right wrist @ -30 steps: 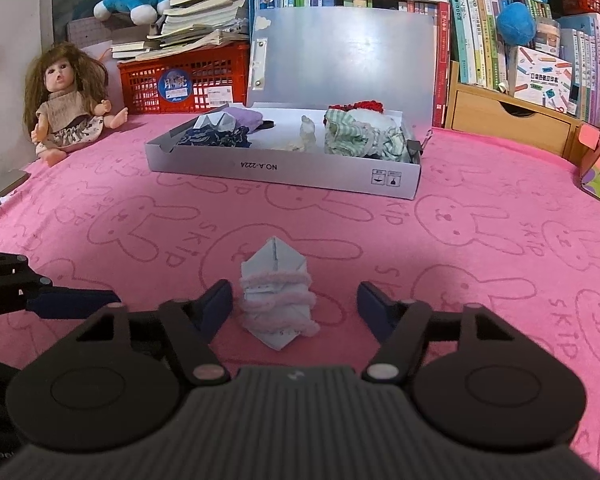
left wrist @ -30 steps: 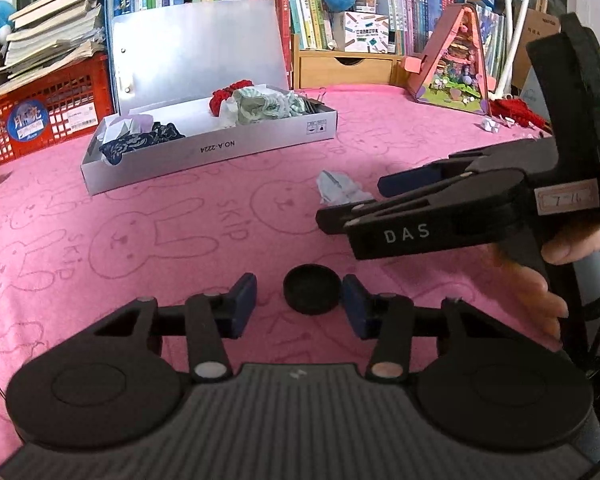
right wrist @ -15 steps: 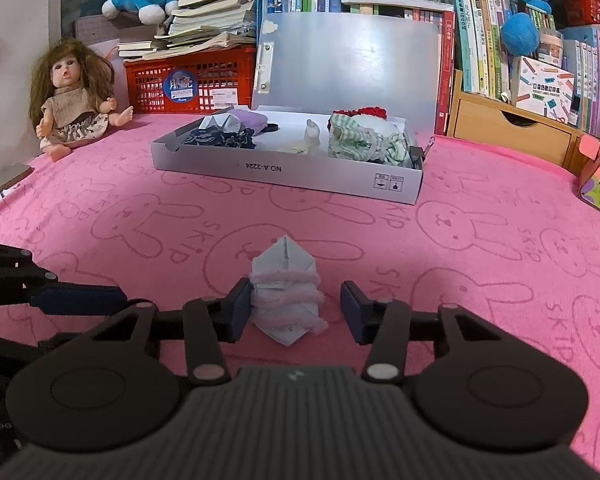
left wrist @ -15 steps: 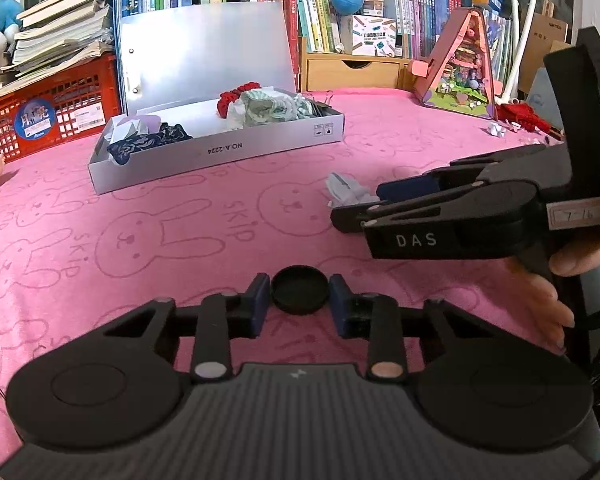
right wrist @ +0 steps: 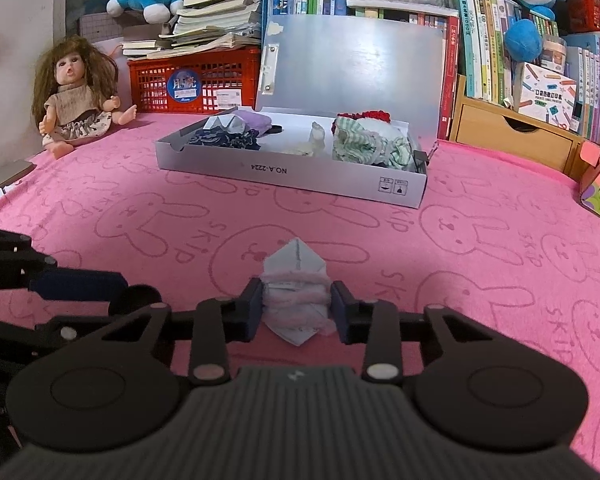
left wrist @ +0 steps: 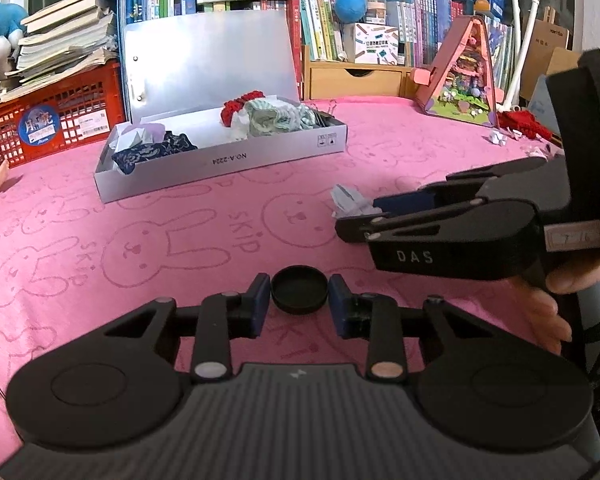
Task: Organize objects
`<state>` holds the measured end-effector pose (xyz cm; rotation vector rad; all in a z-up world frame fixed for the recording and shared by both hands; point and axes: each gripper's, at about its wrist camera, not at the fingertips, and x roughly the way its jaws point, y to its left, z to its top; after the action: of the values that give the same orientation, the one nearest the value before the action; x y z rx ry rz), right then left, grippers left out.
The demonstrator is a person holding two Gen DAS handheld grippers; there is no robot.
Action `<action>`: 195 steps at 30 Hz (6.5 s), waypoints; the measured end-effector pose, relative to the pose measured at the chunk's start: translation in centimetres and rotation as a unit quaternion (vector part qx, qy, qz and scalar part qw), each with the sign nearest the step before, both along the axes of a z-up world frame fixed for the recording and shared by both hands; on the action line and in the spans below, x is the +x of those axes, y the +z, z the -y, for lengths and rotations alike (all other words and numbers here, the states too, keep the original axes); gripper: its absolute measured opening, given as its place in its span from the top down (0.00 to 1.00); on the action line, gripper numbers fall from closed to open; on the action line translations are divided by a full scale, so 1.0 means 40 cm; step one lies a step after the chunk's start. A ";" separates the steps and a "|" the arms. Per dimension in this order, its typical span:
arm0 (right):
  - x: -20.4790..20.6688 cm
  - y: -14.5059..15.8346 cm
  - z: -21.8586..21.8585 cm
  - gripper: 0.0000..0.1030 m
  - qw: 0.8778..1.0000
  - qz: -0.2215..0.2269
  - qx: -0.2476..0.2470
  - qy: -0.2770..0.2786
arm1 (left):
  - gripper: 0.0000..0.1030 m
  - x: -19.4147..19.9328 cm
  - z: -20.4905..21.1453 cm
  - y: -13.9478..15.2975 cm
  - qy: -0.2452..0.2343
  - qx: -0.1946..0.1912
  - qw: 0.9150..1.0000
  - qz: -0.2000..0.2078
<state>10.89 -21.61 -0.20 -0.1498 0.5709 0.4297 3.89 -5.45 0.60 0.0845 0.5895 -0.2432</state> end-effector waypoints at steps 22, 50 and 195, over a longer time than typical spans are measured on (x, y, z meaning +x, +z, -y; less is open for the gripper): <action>0.016 0.031 -0.010 0.61 0.999 0.000 -0.008 -0.047 | 0.64 0.078 -0.065 0.054 0.068 -0.006 0.998 0.011; 0.128 0.124 0.000 0.61 0.994 -0.006 0.048 -0.094 | 0.64 0.244 -0.120 0.129 0.121 -0.008 0.992 0.025; 0.586 0.143 -0.055 0.09 0.977 -0.075 0.151 -0.133 | 0.09 0.728 -0.165 0.106 0.137 0.024 0.990 -0.015</action>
<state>34.32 -19.40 5.51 0.2495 0.6571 0.2641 33.01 1.14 4.84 0.0458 0.6300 0.0363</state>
